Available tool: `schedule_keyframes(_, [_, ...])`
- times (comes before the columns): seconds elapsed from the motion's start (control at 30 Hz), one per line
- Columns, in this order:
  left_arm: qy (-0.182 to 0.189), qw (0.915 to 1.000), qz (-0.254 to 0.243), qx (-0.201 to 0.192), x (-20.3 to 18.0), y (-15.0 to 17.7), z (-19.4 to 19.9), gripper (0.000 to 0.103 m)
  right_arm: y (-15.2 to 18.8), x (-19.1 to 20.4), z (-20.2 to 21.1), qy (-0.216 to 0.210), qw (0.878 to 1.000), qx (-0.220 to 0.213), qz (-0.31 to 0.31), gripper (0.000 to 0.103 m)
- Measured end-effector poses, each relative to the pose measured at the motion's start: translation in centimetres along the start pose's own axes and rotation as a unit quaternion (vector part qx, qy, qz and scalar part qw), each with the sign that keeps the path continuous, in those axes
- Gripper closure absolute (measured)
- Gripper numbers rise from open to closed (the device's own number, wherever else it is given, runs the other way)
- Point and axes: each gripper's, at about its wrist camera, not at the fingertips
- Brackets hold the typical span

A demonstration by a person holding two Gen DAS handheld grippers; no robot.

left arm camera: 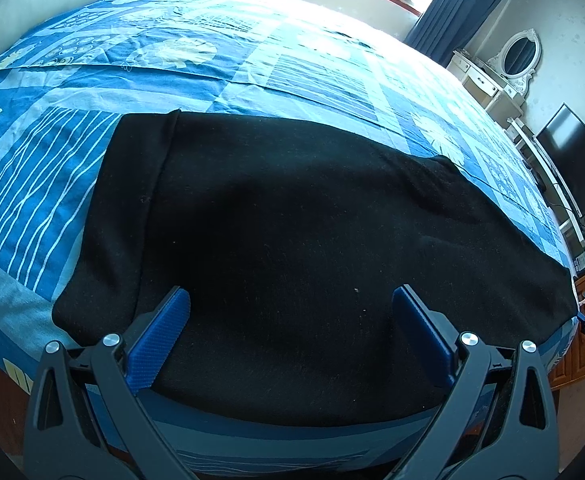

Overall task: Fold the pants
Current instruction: 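Regrasp the trouser leg end with the right gripper and lift it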

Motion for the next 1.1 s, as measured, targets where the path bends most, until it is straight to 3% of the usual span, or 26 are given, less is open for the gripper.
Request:
schedule_keyframes(0.1, [-0.005, 1.0, -0.006, 0.004, -0.2, 0.0, -0.1, 0.002, -0.4, -0.3, -1.6, -0.016, 1.0, 0.023, 0.0, 0.032])
schedule_keyframes(0.23, [-0.014, 0.9999, -0.004, 0.009, -0.3, -0.3, -0.4, 0.002, -0.5, 1.1, -2.6, -0.032, 0.997, 0.05, 0.039, 0.033])
schedule_keyframes(0.3, [-0.015, 0.9999, 0.0, 0.008, -0.3, -0.4, -0.4, 0.002, -0.3, 2.1, -3.1, -0.048, 0.995, 0.068, 0.057, 0.039])
schedule_keyframes(0.37, [-0.015, 0.9999, 0.004, 0.008, -0.2, -0.4, -0.4, 0.002, 0.1, 3.5, -4.1, -0.048, 0.992, 0.093, 0.074, 0.062])
schedule_keyframes(0.4, [-0.014, 0.9998, 0.005, 0.009, -0.2, -0.4, -0.4, 0.002, 0.3, 4.0, -4.5, -0.036, 0.991, 0.1, 0.079, 0.064])
schedule_keyframes(0.57, [-0.011, 0.9999, 0.004, 0.01, -0.1, -0.5, -0.3, 0.002, 0.2, 5.3, -3.3, -0.007, 0.995, 0.055, 0.082, 0.077])
schedule_keyframes(0.7, [-0.002, 0.9999, 0.01, 0.011, 0.2, -0.6, 0.1, 0.002, 0.2, 6.8, -1.3, -0.006, 0.996, 0.03, 0.089, 0.079])
schedule_keyframes(0.9, [0.004, 0.9996, 0.025, 0.016, 0.4, -0.6, 1.2, 0.002, 0.4, 10.7, 1.9, -0.03, 0.994, 0.0, 0.108, 0.08])
schedule_keyframes(1.1, [-0.013, 0.9998, 0.017, 0.004, 0.3, -0.5, 2.5, 0.002, 2.3, 17.7, 4.6, -0.064, 0.985, -0.023, 0.157, 0.08])
Point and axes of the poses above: each gripper's, at about its wrist camera, not at the fingertips, and z roughly against the way its jaws point, x to its left, y to its underside, and after that the axes turned 2 degrees about y, right-handed
